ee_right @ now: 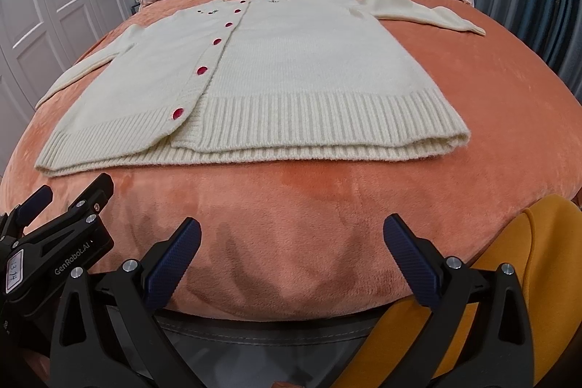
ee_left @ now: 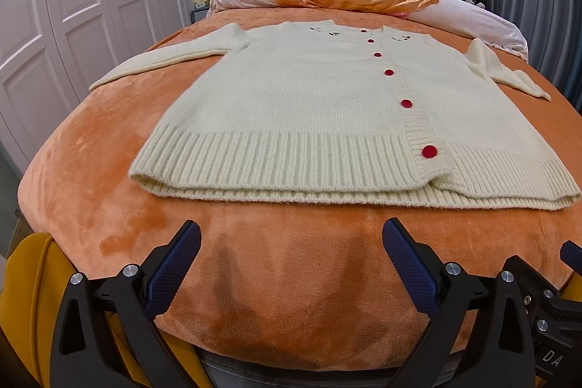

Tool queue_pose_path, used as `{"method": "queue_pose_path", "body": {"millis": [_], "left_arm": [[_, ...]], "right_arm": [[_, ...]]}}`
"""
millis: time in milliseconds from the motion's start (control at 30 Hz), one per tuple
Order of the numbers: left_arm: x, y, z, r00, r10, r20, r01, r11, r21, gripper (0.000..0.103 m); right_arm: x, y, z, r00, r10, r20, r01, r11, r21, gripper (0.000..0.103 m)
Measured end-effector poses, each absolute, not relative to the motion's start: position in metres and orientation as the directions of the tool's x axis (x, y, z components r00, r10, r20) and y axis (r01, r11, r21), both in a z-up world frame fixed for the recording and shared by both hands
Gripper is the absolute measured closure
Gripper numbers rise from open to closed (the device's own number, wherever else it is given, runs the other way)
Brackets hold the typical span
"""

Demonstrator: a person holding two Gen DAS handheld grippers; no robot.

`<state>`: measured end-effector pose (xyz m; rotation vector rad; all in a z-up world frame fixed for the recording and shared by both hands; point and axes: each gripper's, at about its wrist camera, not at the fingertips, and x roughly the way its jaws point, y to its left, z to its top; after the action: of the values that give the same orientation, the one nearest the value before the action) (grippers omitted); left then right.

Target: Fold small clothes

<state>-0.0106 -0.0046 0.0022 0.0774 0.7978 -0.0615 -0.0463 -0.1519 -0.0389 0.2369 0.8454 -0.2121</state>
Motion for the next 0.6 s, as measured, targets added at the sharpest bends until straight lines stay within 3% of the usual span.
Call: {"method": "queue_pose_path", "body": {"millis": [233, 433, 533, 600], "left_arm": [[-0.011, -0.005, 0.003, 0.696, -0.029, -0.718, 0.086, 0.995, 0.043, 0.005], [-0.031, 0.001, 0.019, 0.744, -0.036, -0.668, 0.056, 0.998, 0.009, 0.005], [-0.045, 0.009, 0.032, 0.781, -0.067, -0.621, 0.05, 0.998, -0.046, 0.005], [-0.048, 0.013, 0.041, 0.797, -0.06, -0.601, 0.026, 0.998, -0.065, 0.005]], "right_arm": [[-0.047, -0.153, -0.039, 0.644, -0.084, -0.761, 0.279, 0.951, 0.131, 0.005], [-0.079, -0.157, -0.026, 0.661, 0.033, -0.75, 0.257, 0.929, 0.267, 0.005], [-0.097, -0.163, -0.01, 0.714, -0.001, -0.7, 0.267, 0.925, 0.271, 0.005], [-0.105, -0.174, -0.007, 0.751, 0.066, -0.658, 0.239, 0.901, 0.363, 0.005]]}}
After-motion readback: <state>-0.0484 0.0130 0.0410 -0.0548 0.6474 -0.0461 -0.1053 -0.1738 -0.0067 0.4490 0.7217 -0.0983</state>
